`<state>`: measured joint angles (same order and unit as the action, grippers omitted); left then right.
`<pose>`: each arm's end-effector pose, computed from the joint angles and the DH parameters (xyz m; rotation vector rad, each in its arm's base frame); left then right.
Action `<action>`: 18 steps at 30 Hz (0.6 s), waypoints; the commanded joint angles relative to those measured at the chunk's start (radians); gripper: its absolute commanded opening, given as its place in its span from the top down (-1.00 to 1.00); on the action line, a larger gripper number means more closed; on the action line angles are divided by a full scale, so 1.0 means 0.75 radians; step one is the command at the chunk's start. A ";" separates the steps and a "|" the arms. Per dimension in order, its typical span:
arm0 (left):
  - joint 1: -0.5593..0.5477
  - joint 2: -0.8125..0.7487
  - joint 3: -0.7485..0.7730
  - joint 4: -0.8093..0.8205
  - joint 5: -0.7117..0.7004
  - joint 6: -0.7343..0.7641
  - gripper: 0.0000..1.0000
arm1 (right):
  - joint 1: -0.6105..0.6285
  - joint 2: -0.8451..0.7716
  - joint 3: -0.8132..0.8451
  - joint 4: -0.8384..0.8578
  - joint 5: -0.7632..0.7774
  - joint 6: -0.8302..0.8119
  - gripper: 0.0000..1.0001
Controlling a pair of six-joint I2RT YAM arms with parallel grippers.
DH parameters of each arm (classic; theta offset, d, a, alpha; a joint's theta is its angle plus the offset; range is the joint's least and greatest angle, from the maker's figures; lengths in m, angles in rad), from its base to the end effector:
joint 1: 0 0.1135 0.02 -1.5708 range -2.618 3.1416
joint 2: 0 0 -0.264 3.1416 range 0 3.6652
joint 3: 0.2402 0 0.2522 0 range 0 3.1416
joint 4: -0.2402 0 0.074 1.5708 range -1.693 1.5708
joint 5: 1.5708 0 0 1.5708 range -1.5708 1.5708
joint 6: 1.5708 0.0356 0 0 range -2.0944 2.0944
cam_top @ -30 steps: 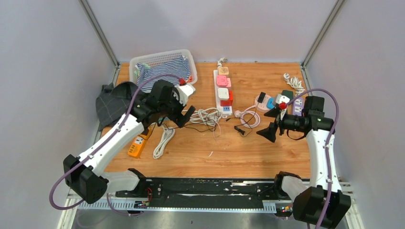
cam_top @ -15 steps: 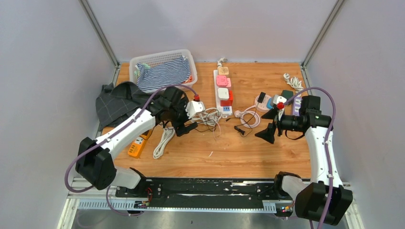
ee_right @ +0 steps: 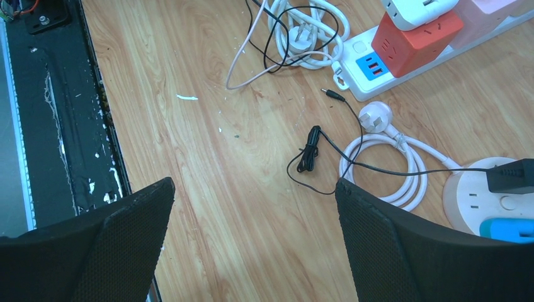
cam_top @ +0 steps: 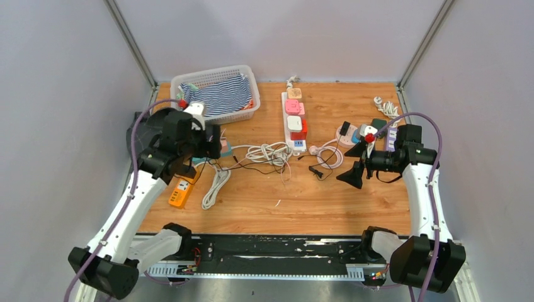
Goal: Pull the plug off the socket
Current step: Move the socket to the corner of the board.
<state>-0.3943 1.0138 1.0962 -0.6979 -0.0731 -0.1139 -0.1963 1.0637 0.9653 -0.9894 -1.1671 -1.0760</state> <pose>0.1940 -0.0779 0.3543 0.2652 2.1759 -0.2076 0.1852 -0.0035 0.3020 -1.1334 1.6530 0.7612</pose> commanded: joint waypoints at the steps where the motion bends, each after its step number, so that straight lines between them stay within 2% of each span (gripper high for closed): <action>1: 0.218 -0.077 -0.202 -0.056 -0.058 -0.449 -1.00 | 0.022 -0.019 0.030 -0.049 -0.043 -0.041 -0.96; 2: 0.257 -0.112 -0.234 -0.045 -0.069 -0.510 -1.00 | 0.021 -0.022 0.028 -0.049 -0.043 -0.042 -0.96; 7: 0.345 -0.250 -0.332 -0.032 -0.348 -0.790 -1.00 | 0.022 -0.027 0.028 -0.049 -0.050 -0.044 -0.96; 12: 0.480 -0.029 -0.398 -0.042 -0.354 -0.999 -0.95 | 0.022 -0.025 0.025 -0.049 -0.047 -0.046 -0.96; 15: 0.516 0.066 -0.391 -0.039 -0.432 -1.031 -0.88 | 0.021 -0.028 0.022 -0.049 -0.047 -0.044 -0.96; 18: 0.519 0.080 -0.357 -0.015 -0.641 -0.920 -0.87 | 0.020 -0.026 0.021 -0.049 -0.048 -0.042 -0.96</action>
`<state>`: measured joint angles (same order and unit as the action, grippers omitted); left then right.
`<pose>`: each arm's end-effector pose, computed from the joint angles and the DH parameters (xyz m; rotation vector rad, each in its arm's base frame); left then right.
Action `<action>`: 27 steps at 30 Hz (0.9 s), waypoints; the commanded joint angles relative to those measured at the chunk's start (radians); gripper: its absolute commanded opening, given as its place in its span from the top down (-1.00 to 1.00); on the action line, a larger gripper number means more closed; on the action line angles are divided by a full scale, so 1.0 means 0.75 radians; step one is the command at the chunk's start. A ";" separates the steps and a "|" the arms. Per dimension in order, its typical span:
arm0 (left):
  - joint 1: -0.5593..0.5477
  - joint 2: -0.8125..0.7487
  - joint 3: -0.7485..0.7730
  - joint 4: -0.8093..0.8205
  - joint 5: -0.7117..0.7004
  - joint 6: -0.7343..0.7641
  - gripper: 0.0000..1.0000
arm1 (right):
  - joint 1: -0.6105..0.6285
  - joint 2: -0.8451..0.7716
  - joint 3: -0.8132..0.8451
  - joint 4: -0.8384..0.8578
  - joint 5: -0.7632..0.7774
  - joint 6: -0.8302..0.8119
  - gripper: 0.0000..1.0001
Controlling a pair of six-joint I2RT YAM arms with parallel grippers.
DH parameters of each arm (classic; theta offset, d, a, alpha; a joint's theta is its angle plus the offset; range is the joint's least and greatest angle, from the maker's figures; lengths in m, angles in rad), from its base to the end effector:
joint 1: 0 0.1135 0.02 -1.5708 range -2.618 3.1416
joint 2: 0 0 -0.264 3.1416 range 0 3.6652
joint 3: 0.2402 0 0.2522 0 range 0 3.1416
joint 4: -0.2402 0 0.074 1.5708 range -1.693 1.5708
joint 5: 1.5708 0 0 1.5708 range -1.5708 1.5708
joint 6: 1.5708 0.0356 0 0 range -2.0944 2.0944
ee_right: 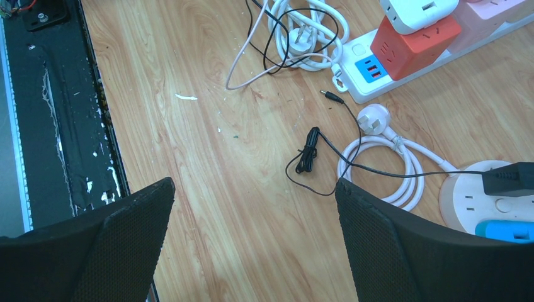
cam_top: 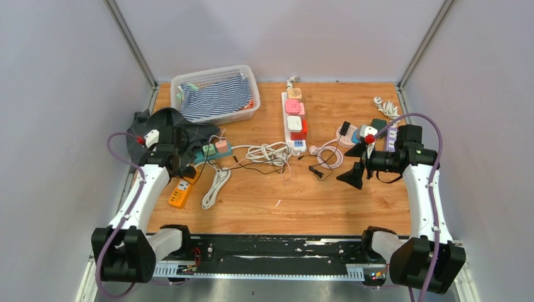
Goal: Pull the plug off the socket
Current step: Move the socket to the corner of the board.
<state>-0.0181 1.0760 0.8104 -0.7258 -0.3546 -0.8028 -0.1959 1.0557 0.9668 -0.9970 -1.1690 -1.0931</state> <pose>0.2057 0.0086 0.2496 -1.0676 2.2345 0.1122 0.1832 -0.0029 0.3035 -1.1469 1.6382 0.7506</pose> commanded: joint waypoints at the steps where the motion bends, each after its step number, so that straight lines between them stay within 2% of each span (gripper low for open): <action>1: 0.018 -0.006 0.023 0.051 -0.322 0.071 -0.90 | 0.020 -0.013 0.019 -0.039 -0.047 -0.021 -0.96; 3: 0.061 -0.013 -0.024 0.210 -0.316 0.232 -0.99 | 0.020 -0.009 0.019 -0.039 -0.053 -0.020 -0.97; 5: 0.160 -0.023 -0.093 0.370 -0.102 0.369 -1.00 | 0.022 -0.003 0.019 -0.042 -0.058 -0.021 -0.96; 8: 0.300 -0.002 -0.183 0.537 0.217 0.352 -0.99 | 0.022 -0.002 0.022 -0.051 -0.058 -0.027 -0.97; 12: 0.313 0.113 -0.179 0.464 0.191 0.284 -0.97 | 0.022 -0.009 0.021 -0.053 -0.058 -0.033 -0.97; 15: 0.313 0.205 -0.170 0.322 0.068 0.167 -0.95 | 0.022 -0.005 0.023 -0.060 -0.065 -0.037 -0.96; 18: 0.314 0.249 -0.211 0.283 -0.009 0.068 -0.93 | 0.022 -0.004 0.028 -0.077 -0.067 -0.052 -0.97; 22: 0.314 0.237 -0.274 0.323 0.081 0.032 -0.89 | 0.022 -0.017 0.025 -0.080 -0.069 -0.058 -0.97; 27: 0.311 0.123 -0.417 0.331 0.322 -0.026 -0.59 | 0.023 -0.017 0.028 -0.082 -0.070 -0.059 -0.96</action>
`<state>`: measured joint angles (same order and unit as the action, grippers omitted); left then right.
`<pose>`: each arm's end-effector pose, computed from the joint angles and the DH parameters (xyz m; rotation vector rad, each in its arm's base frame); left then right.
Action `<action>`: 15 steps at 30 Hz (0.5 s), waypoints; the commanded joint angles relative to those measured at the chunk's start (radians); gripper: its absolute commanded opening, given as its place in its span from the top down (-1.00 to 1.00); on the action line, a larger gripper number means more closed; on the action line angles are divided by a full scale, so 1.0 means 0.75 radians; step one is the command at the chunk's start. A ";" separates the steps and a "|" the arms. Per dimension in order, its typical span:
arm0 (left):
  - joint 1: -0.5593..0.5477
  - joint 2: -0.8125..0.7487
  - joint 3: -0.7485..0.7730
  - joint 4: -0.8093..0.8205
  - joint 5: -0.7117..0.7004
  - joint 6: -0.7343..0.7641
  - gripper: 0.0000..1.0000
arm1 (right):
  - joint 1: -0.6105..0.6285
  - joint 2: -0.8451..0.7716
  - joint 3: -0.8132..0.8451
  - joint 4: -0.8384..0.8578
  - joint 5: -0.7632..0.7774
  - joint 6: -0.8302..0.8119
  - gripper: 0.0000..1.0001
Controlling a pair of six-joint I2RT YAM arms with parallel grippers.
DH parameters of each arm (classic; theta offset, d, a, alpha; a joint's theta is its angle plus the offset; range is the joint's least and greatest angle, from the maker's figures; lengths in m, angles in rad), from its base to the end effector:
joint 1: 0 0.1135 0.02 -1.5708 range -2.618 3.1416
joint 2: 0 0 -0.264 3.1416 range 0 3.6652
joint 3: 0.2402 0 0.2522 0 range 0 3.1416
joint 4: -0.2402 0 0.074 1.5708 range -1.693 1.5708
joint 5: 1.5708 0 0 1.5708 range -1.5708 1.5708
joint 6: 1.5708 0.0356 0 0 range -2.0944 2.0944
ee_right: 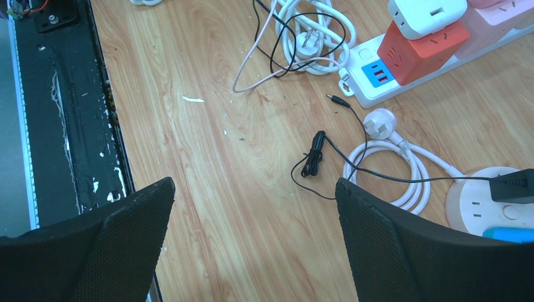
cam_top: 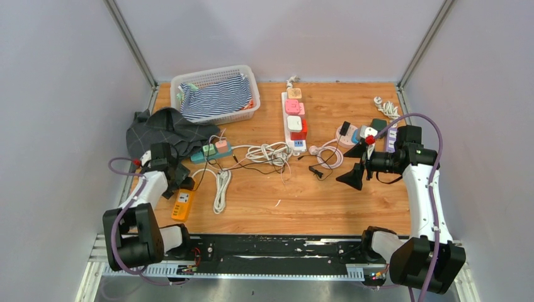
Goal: Pull the plug off the socket
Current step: Move the socket to the corner of the board.
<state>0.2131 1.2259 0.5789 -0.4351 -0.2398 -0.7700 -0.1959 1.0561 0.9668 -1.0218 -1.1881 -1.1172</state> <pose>0.2067 0.0534 0.1663 -1.2988 2.2602 0.1232 0.1811 -0.0023 0.3030 -1.1526 1.6235 0.7713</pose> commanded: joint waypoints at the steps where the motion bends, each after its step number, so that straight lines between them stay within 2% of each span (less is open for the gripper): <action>1: 0.002 -0.113 -0.142 -0.053 0.205 -0.079 -0.55 | 0.022 -0.018 0.028 -0.049 -0.046 -0.026 -0.97; 5: -0.047 -0.248 -0.240 -0.053 0.311 -0.121 -0.41 | 0.022 -0.017 0.030 -0.052 -0.050 -0.028 -0.97; 15: -0.471 -0.239 -0.225 -0.017 0.334 -0.270 -0.41 | 0.022 -0.017 0.030 -0.056 -0.060 -0.023 -0.97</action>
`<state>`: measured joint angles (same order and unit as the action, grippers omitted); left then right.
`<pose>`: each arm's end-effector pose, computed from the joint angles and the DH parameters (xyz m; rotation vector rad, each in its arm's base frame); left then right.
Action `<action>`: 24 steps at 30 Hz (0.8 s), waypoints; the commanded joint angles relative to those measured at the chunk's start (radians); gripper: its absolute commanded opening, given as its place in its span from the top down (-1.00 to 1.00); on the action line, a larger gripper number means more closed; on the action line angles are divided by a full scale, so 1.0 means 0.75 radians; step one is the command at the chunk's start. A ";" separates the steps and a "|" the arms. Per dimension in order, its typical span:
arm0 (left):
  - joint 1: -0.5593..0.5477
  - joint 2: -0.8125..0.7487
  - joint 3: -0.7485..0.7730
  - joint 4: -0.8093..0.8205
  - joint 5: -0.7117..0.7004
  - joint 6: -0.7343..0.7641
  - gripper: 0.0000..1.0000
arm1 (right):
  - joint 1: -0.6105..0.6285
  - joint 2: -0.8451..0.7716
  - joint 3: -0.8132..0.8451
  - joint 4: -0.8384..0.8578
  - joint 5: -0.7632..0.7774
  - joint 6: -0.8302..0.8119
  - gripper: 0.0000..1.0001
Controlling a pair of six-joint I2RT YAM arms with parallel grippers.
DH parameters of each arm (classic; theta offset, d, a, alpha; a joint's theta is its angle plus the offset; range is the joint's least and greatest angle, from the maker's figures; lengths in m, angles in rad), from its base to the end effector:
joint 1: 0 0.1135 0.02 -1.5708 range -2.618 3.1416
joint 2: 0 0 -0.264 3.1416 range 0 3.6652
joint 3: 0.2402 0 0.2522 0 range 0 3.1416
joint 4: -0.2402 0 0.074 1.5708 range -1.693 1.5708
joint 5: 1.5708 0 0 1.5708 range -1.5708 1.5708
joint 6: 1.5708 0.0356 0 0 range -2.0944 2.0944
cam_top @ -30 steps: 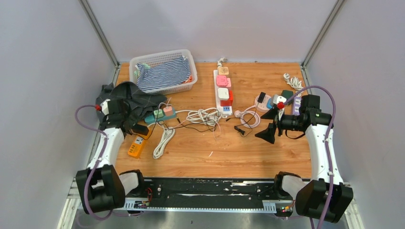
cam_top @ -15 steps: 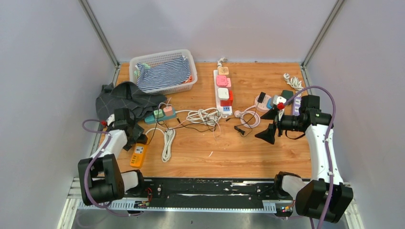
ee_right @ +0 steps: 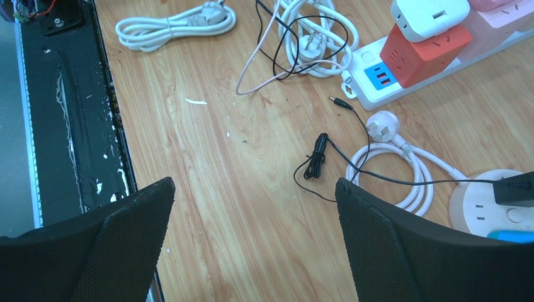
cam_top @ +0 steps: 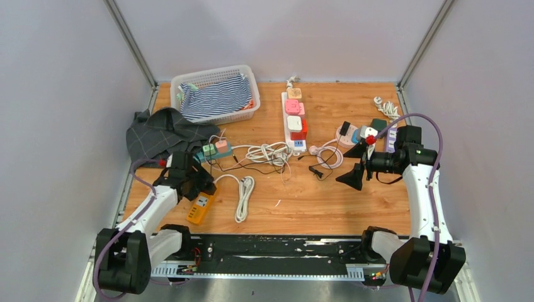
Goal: Pull the plug off the socket
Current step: Move the socket to the corner of the board.
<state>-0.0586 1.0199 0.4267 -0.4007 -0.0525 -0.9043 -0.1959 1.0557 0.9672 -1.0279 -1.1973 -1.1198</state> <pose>0.1780 -0.0086 0.1594 -1.0816 2.3545 -0.2957 0.1805 -0.0020 0.3032 -1.1509 1.6177 0.7814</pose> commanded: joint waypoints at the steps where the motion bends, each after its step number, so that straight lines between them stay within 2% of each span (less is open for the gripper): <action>1: -0.138 0.033 -0.019 -0.059 0.084 -0.099 -0.41 | 0.023 -0.015 0.030 -0.049 -0.054 -0.019 -0.97; 5: -0.285 0.036 -0.033 0.020 0.106 -0.139 -0.41 | 0.025 0.000 0.027 -0.055 -0.081 -0.020 -0.97; 10: -0.465 0.156 -0.001 0.161 0.118 -0.160 -0.43 | 0.098 0.015 0.015 -0.116 -0.132 -0.112 -0.97; 15: -0.560 0.264 0.095 0.271 0.160 -0.036 -0.49 | 0.462 0.016 -0.084 -0.174 -0.156 -0.468 -0.96; 19: -0.564 0.237 0.140 0.275 0.157 0.123 -0.54 | 0.766 0.016 -0.227 -0.135 -0.053 -0.967 -1.00; 20: -0.564 0.210 0.147 0.269 0.151 0.159 -0.56 | 0.836 0.025 -0.244 -0.081 -0.001 -1.015 -1.00; 24: -0.564 0.123 0.191 0.199 0.077 0.299 -0.64 | 1.088 0.146 -0.217 0.283 0.258 -0.771 -1.00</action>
<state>-0.4740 1.1801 0.5133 -0.2230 0.0418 -0.8242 0.4778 1.0939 0.7918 -1.0416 -1.1797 -1.6695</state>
